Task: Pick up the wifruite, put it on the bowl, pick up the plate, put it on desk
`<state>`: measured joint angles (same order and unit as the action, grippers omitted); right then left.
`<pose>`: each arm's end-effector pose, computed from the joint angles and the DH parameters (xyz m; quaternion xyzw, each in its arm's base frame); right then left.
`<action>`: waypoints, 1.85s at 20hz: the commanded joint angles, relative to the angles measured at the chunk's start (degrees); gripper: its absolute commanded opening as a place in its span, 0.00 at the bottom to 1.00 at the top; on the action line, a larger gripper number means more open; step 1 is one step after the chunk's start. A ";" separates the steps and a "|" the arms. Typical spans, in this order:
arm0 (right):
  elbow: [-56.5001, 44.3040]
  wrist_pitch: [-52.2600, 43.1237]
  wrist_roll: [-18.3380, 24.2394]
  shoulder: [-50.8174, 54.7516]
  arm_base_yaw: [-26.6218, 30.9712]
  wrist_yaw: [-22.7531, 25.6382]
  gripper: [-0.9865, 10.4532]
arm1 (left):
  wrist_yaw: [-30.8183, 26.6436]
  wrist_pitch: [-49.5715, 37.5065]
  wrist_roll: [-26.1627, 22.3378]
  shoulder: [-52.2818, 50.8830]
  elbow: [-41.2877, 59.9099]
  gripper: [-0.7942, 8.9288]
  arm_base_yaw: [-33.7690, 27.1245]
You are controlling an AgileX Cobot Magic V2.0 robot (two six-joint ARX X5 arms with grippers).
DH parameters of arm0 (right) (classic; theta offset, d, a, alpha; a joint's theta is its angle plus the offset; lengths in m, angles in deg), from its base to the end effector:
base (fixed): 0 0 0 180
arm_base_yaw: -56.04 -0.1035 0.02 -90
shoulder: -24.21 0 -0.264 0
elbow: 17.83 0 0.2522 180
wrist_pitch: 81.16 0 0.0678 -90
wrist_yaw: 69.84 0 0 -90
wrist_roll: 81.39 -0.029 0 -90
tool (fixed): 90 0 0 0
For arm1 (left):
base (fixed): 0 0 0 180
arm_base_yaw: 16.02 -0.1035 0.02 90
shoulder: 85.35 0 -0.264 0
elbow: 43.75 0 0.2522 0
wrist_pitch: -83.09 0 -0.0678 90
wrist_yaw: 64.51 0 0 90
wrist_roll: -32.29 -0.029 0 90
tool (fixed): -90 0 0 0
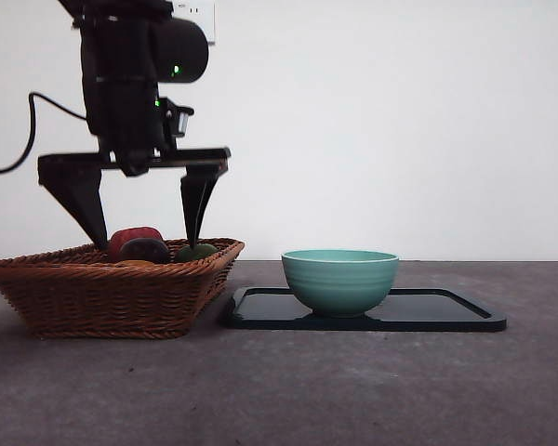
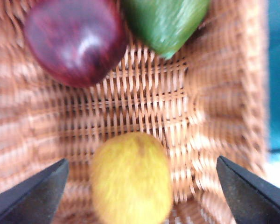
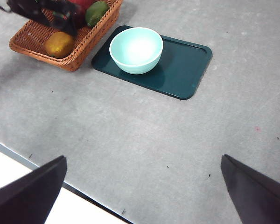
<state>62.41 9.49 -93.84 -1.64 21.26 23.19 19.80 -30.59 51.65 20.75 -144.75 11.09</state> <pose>0.0069 0.0029 0.3664 -0.0011 0.3208 0.2265 0.9196 0.3353 -0.1684 0.2431 0.0283 0.5773 -0.0546 0.8142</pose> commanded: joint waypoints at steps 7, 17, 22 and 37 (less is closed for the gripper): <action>0.48 4.22 -0.57 -0.15 -0.33 0.07 0.61 | -0.04 7.26 -5.25 -16.57 -1.49 0.61 2.05; 0.48 4.22 -0.42 -0.15 -0.33 0.07 0.61 | 3.37 19.76 -13.22 -39.71 -1.40 0.73 6.69; 0.48 4.22 -0.44 -0.15 -0.33 0.07 0.61 | 17.53 19.85 -18.75 -49.66 -0.35 0.72 8.63; 0.48 4.22 -0.42 -0.15 -0.33 0.17 0.61 | 21.05 17.42 -20.02 -75.93 18.40 0.72 8.63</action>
<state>62.41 9.49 -93.84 -1.64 21.28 23.23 40.56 -12.54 32.72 -55.37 -125.89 19.35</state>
